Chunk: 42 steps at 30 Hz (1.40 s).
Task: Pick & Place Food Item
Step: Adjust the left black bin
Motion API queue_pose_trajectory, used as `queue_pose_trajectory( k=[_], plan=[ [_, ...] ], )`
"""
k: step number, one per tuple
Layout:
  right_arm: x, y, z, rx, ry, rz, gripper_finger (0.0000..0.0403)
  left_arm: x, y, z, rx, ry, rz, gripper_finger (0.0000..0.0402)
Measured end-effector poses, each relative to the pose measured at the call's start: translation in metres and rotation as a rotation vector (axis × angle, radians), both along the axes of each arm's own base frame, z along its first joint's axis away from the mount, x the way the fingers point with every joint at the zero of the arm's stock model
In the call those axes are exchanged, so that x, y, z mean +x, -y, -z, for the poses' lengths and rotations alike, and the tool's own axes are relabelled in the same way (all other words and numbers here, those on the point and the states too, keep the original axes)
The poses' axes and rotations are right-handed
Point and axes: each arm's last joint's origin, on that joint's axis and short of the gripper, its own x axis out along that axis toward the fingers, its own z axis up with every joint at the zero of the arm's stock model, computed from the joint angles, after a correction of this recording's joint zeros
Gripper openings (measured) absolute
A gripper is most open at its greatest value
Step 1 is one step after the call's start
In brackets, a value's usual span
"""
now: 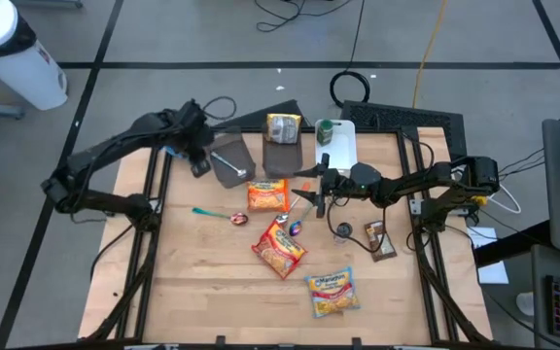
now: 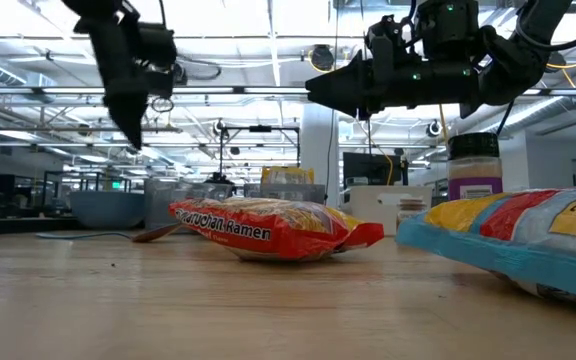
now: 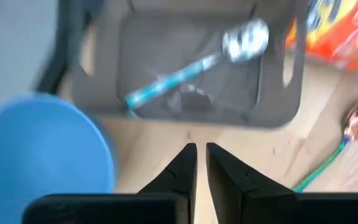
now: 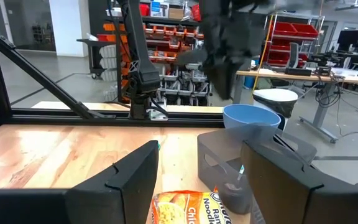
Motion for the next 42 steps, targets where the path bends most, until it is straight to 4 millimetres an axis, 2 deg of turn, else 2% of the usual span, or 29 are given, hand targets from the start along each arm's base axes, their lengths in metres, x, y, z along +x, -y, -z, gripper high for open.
queue_pose_trajectory(
  k=[6, 10, 18, 28, 42],
  plan=[
    [0.0, 0.0, 0.0, 0.0, 0.001, 0.0, 0.0224, -0.012, -0.002, 0.041, -0.027, -0.063, -0.059, 0.0037],
    [0.0, 0.0, -0.001, -0.002, 0.01, 0.0, 0.0224, -0.017, -0.011, 0.053, 0.044, -0.053, -0.103, 0.0037],
    [0.0, 0.0, -0.001, -0.001, 0.009, 0.0, 0.0224, -0.016, -0.027, 0.058, 0.115, -0.02, -0.127, 0.0037],
    [0.0, 0.0, -0.001, -0.002, 0.009, 0.0, 0.0224, -0.007, -0.041, 0.082, 0.12, -0.121, -0.133, 0.0037],
    [-0.001, 0.003, -0.001, -0.004, 0.006, 0.012, 0.0224, 0.004, -0.053, 0.079, 0.253, -0.031, -0.092, 0.0037]
  ],
)
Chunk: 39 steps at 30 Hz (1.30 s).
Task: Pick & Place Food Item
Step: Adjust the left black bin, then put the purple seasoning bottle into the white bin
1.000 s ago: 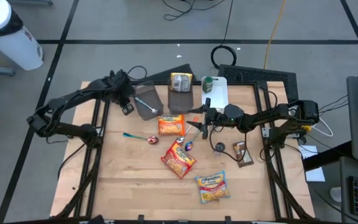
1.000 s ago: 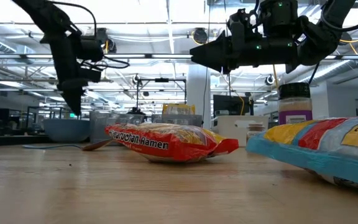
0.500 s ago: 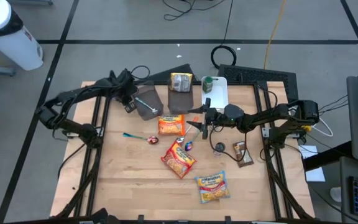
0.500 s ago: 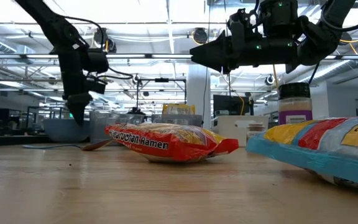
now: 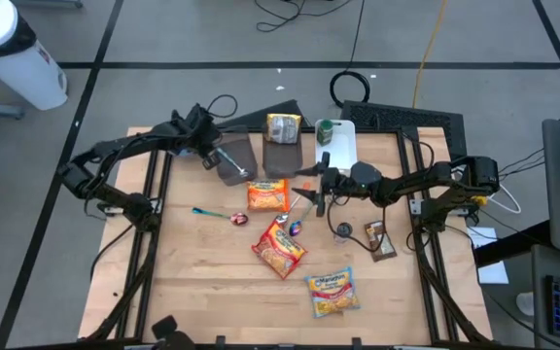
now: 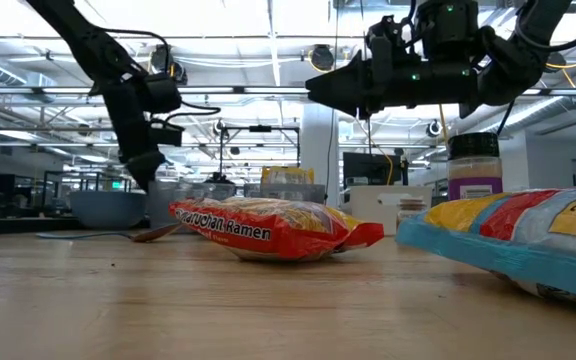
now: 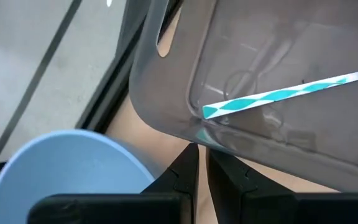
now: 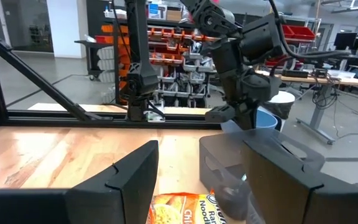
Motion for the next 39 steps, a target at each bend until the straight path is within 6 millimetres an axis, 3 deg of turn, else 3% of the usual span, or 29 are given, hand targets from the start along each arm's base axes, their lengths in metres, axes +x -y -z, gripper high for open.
queue_pose_trajectory(
  k=[23, 30, 39],
  plan=[
    [0.0, 0.0, 0.001, 0.003, -0.006, 0.0, 0.0224, 0.003, -0.018, -0.014, 0.191, 0.105, 0.016, 0.0037],
    [0.0, 0.0, 0.001, 0.003, -0.011, 0.002, 0.0224, 0.005, -0.003, -0.05, 0.239, 0.361, 0.008, 0.0037],
    [-0.001, 0.006, 0.003, 0.008, -0.028, 0.024, 0.0224, -0.007, 0.037, -0.105, 0.19, 0.741, 0.101, 0.0037]
  ],
)
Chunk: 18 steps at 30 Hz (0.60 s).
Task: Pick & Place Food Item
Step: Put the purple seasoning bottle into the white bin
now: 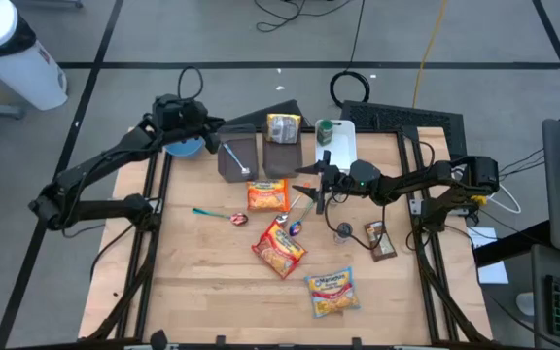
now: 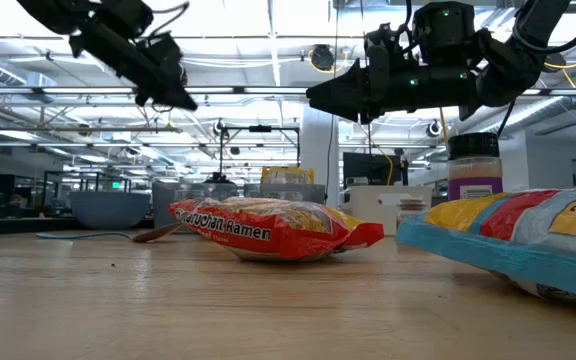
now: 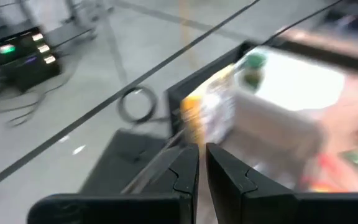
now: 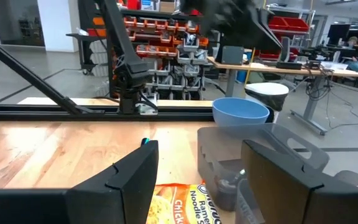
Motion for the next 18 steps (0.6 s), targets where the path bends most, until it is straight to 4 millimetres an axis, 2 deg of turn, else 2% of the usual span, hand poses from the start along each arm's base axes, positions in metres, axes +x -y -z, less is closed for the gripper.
queue_pose_trajectory(
  k=[5, 9, 14, 18],
  plan=[
    [0.0, 0.0, 0.0, 0.0, 0.0, 0.0, 0.0224, -0.001, 0.019, -0.013, -0.089, 0.129, 0.16, 0.0037],
    [0.0, 0.0, 0.0, 0.031, 0.004, -0.005, 0.0224, 0.001, 0.034, -0.013, -0.209, 0.162, 0.299, 0.0037],
    [0.0, 0.0, 0.0, 0.084, 0.011, -0.007, 0.0224, 0.011, 0.056, 0.001, -0.311, 0.07, 0.416, 0.0037],
    [0.0, 0.0, 0.0, 0.126, 0.017, -0.009, 0.0224, 0.024, 0.076, 0.024, -0.328, 0.052, 0.515, 0.0037]
  ],
)
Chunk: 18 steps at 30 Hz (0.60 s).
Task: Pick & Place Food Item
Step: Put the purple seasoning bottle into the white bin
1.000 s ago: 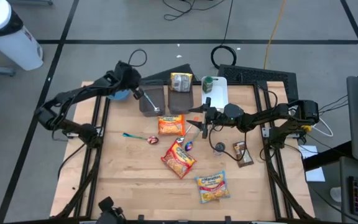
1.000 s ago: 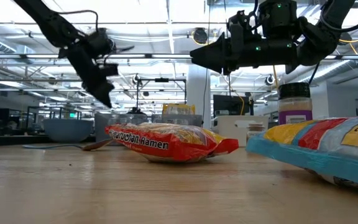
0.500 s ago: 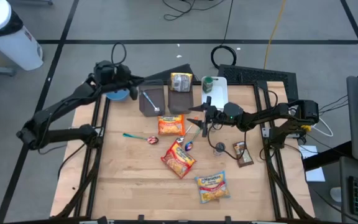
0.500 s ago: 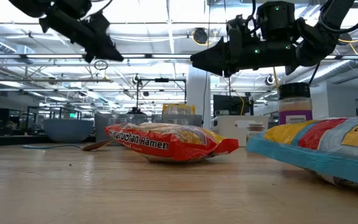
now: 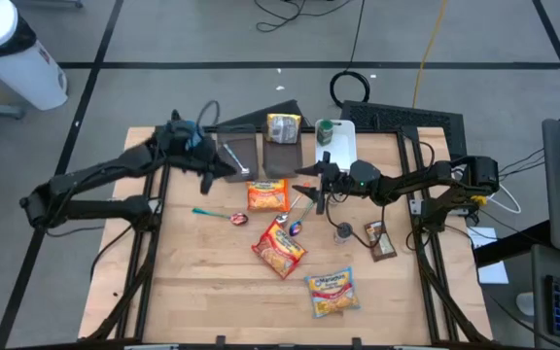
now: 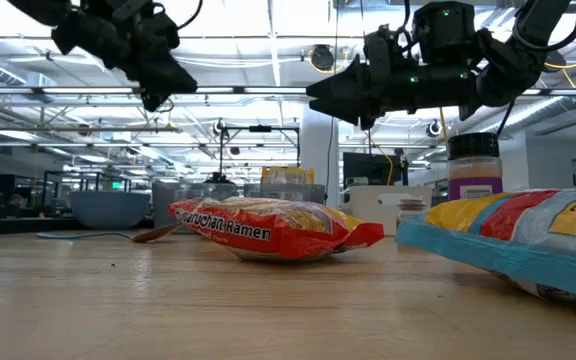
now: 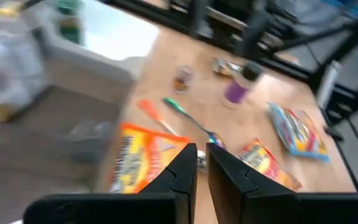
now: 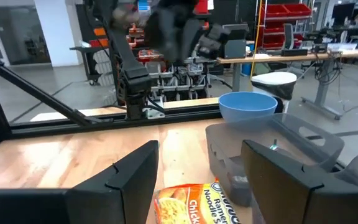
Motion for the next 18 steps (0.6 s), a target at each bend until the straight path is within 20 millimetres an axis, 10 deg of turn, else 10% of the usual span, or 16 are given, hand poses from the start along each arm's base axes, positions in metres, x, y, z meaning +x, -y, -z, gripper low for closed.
queue_pose_trajectory(
  k=[18],
  plan=[
    [0.004, -0.026, 0.007, 0.216, -0.052, -0.077, 0.0224, 0.003, 0.093, 0.064, 0.024, 0.533, 0.248, 0.0037]
  ],
)
